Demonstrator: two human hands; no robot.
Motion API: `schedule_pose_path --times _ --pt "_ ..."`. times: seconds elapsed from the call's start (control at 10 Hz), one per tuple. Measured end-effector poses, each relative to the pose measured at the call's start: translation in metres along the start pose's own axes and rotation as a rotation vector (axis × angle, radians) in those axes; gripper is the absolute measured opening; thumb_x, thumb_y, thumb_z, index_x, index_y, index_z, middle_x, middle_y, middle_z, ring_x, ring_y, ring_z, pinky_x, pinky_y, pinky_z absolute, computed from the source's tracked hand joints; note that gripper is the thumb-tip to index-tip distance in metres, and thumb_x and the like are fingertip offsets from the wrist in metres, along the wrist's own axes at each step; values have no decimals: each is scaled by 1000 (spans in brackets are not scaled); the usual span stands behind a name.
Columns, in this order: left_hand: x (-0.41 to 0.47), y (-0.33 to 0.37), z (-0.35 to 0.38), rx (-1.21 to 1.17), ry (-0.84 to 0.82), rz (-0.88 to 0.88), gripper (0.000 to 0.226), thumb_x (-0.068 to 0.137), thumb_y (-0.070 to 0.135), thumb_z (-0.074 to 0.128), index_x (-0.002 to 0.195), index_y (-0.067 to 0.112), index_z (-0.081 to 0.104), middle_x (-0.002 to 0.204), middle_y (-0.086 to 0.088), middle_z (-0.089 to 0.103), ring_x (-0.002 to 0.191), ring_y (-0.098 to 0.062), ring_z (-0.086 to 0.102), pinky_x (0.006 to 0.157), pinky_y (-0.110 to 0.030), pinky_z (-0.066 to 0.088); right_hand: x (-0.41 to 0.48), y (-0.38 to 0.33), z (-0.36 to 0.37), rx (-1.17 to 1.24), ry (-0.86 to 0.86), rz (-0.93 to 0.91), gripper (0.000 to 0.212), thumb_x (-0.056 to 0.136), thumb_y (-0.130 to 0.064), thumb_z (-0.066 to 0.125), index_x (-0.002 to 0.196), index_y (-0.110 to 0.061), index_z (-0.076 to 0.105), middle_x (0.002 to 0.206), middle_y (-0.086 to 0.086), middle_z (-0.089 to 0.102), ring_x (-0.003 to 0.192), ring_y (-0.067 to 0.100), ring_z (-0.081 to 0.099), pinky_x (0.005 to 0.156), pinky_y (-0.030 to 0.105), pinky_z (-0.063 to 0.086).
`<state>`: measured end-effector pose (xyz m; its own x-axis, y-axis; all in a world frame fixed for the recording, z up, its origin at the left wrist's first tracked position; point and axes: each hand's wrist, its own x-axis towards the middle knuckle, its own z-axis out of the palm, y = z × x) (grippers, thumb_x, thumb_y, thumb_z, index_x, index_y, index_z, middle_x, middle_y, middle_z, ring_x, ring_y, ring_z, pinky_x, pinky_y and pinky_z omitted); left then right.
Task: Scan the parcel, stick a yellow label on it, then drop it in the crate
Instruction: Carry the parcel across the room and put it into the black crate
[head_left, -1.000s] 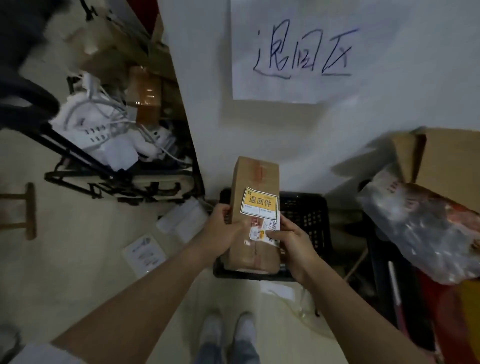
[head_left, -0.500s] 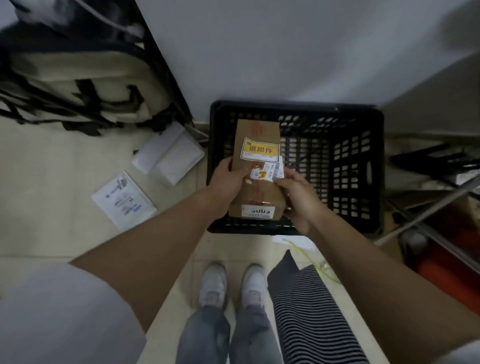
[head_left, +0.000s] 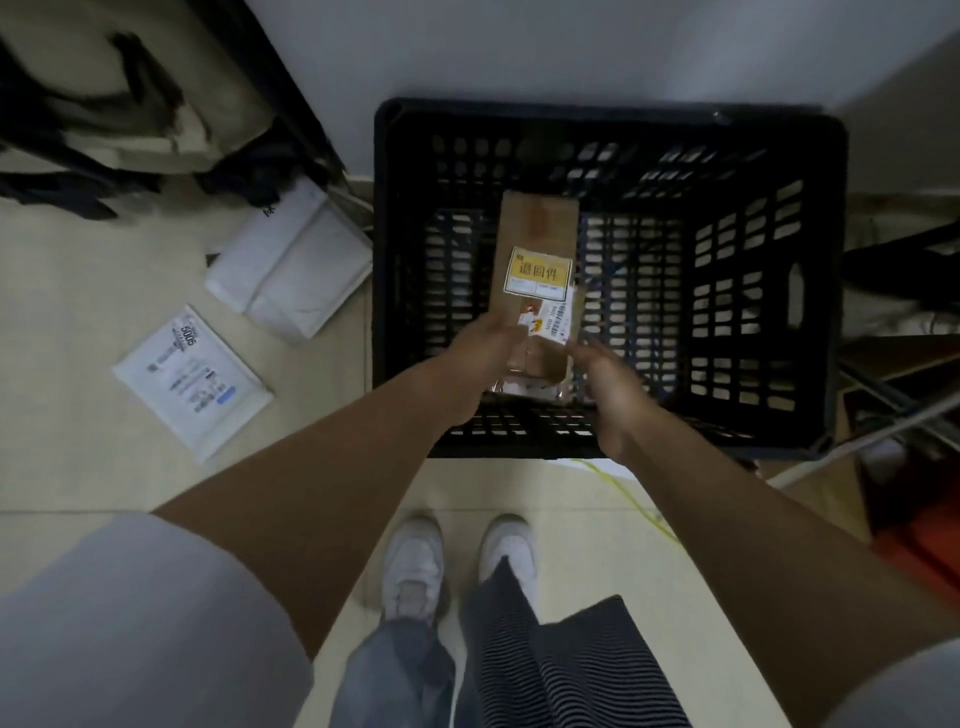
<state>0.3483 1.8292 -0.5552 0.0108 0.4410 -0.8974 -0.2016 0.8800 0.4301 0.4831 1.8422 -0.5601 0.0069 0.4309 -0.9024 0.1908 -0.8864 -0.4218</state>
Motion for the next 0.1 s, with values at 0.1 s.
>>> schedule_pose_path --times 0.1 --pt "0 -1 3 -18 81 14 26 95 12 47 115 20 61 113 -1 63 97 -17 62 71 -25 45 4 5 -5 -22 -34 48 16 90 -32 56 104 -30 64 105 -9 64 108 19 55 98 33 39"
